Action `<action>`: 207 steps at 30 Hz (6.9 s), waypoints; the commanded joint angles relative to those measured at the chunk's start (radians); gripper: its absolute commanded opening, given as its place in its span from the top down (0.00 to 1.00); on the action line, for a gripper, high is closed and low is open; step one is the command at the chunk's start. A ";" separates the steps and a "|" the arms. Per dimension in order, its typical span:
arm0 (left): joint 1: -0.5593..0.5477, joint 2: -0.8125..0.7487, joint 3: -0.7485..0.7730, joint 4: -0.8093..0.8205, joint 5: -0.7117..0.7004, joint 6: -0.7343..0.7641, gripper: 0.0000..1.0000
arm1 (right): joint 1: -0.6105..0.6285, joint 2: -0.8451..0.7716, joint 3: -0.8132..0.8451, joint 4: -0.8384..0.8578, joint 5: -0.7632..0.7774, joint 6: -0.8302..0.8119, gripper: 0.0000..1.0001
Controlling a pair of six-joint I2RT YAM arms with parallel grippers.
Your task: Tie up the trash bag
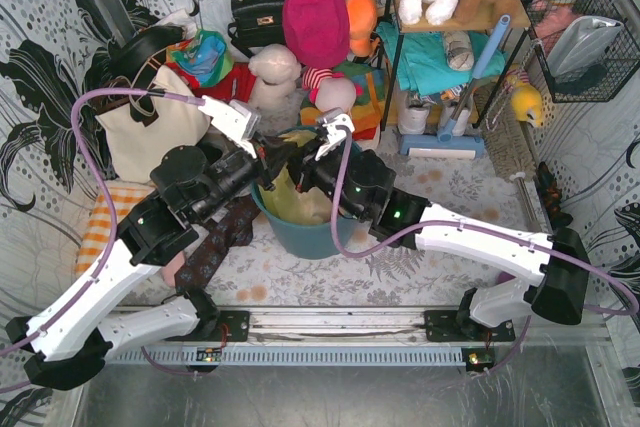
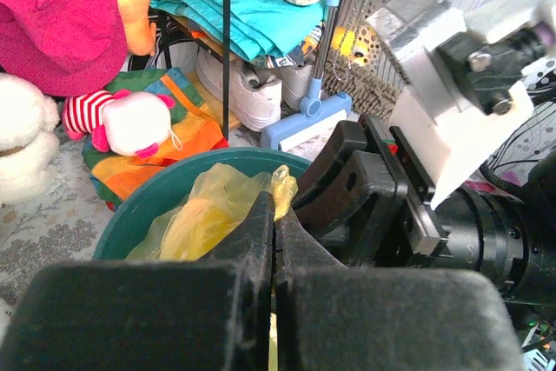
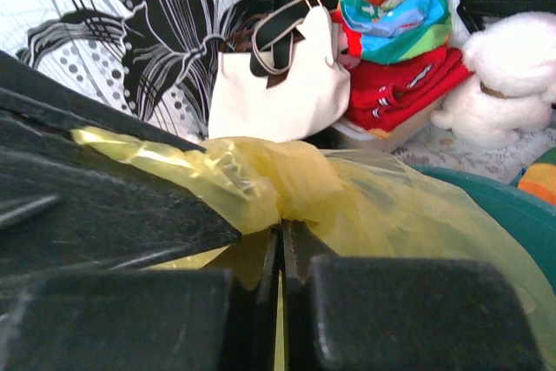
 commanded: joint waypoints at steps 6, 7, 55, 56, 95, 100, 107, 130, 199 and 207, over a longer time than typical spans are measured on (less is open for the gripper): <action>0.008 -0.062 -0.031 0.027 0.002 -0.043 1.00 | 0.037 0.001 -0.070 0.317 0.179 0.011 1.00; 0.008 -0.069 -0.038 0.026 -0.001 -0.047 1.00 | 0.042 0.005 -0.078 0.341 0.205 0.004 1.00; 0.008 -0.236 -0.015 -0.184 -0.241 -0.091 0.36 | 0.149 0.177 -0.162 0.812 0.454 -0.250 1.00; 0.008 -0.223 -0.012 -0.176 -0.225 -0.084 0.35 | 0.149 0.175 -0.164 0.809 0.456 -0.250 1.00; 0.626 -0.139 -0.310 0.157 1.092 -0.278 0.89 | 0.159 0.180 -0.180 0.915 0.452 -0.315 1.00; 0.626 -0.159 -0.357 0.179 1.118 -0.313 0.89 | 0.159 0.199 -0.184 0.986 0.424 -0.334 1.00; 0.626 -0.163 -0.356 0.147 1.120 -0.290 0.75 | 0.158 0.227 -0.194 1.055 0.370 -0.333 1.00; 0.626 -0.131 0.042 -0.280 0.987 -0.049 0.31 | 0.158 0.228 -0.218 1.076 0.315 -0.320 1.00; 0.432 0.066 0.021 -0.132 0.455 -0.571 0.66 | 0.158 0.236 -0.164 1.021 0.296 -0.297 1.00; 0.430 0.063 0.020 -0.116 0.459 -0.571 1.00 | 0.158 0.231 -0.169 1.019 0.297 -0.299 1.00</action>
